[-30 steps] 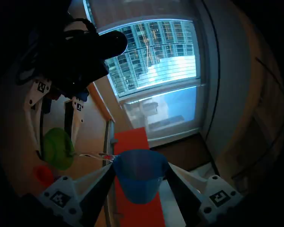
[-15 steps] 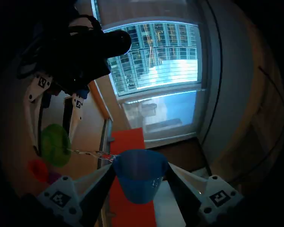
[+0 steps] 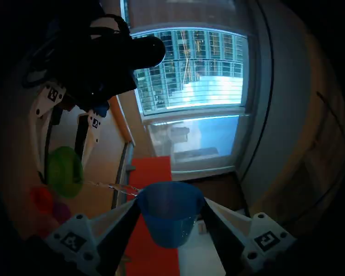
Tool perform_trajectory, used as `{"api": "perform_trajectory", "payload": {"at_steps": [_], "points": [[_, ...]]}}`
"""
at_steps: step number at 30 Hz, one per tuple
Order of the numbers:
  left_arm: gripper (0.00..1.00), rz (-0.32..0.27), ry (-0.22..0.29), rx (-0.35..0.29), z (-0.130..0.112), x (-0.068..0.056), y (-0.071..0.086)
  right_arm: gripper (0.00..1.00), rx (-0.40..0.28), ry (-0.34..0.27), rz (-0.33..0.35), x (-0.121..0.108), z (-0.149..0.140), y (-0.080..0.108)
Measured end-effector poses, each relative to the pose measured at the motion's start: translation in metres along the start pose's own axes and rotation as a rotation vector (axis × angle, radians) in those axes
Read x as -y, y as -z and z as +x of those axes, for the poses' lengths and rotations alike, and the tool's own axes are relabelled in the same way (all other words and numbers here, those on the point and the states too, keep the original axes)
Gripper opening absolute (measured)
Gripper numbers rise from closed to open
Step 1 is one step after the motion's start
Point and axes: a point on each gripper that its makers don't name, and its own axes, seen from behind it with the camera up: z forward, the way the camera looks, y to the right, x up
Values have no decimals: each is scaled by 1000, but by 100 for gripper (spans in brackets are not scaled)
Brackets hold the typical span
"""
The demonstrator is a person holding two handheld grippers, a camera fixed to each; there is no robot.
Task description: Pour water
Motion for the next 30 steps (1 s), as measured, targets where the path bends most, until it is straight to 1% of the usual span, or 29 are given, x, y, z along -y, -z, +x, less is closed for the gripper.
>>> {"api": "perform_trajectory", "payload": {"at_steps": [17,30], "points": [[87,2,2,-4,0,1,0,91,8,98,-15,-2,5,-5],[87,6,3,-4,2,3,-2,91,2,171,-23,0,14,-8]]}}
